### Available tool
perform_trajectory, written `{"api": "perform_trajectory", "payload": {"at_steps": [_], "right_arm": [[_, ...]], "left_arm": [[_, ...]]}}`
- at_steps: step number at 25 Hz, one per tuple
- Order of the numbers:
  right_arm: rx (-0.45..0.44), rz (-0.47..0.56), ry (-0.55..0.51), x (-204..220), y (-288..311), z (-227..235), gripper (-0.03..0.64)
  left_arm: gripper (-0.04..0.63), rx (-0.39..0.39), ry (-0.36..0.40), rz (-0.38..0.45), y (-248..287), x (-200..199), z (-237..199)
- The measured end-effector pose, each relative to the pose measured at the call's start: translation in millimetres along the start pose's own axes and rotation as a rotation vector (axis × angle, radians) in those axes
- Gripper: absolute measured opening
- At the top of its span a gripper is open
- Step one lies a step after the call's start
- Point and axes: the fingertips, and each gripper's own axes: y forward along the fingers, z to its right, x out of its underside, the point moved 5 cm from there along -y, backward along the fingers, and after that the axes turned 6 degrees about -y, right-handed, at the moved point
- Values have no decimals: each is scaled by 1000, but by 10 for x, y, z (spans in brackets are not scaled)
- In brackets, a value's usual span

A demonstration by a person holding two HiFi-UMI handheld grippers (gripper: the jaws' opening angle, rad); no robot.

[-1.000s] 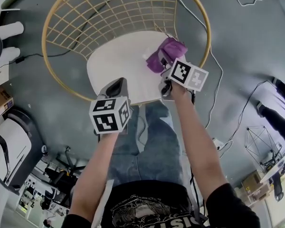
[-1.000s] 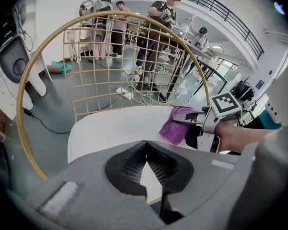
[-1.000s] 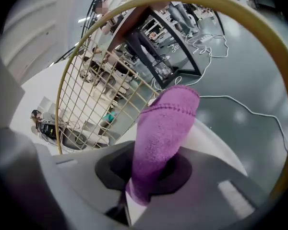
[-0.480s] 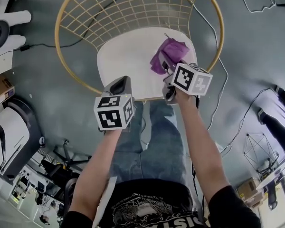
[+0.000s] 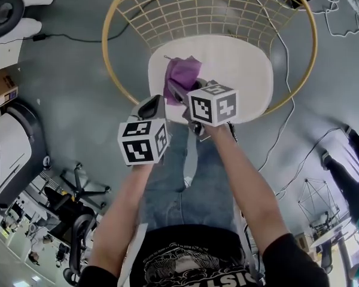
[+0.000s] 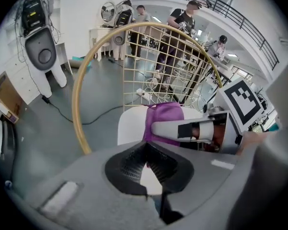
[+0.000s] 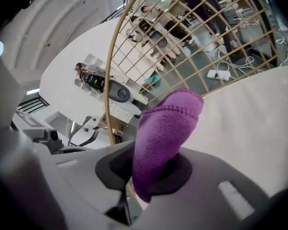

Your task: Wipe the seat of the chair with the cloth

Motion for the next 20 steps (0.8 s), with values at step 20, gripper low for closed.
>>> {"api": "perform_trajectory", "payload": {"at_steps": [20], "right_arm": [[-54, -123, -29, 280, 519, -106, 58]], "left_arm": [[2, 25, -30, -33, 5, 83, -279]]}}
